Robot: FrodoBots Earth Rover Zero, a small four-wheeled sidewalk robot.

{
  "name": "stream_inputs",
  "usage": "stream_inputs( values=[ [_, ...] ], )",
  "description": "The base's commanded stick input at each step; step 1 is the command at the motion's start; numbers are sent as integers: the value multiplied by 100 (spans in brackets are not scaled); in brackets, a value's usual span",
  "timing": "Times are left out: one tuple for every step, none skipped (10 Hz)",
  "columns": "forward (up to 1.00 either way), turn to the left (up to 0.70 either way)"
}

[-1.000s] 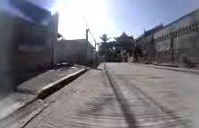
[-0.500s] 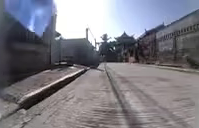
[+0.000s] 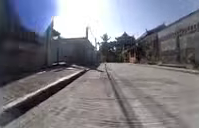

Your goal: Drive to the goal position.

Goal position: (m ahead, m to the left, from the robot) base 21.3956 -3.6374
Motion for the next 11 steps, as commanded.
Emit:
stream_inputs(
  values=[
    [85, -3],
    [85, -3],
    [85, -3],
    [85, -3],
    [85, -3],
    [85, -3],
    [85, -3],
    [85, -3],
    [85, -3],
    [85, -3],
    [85, -3]
  ],
)
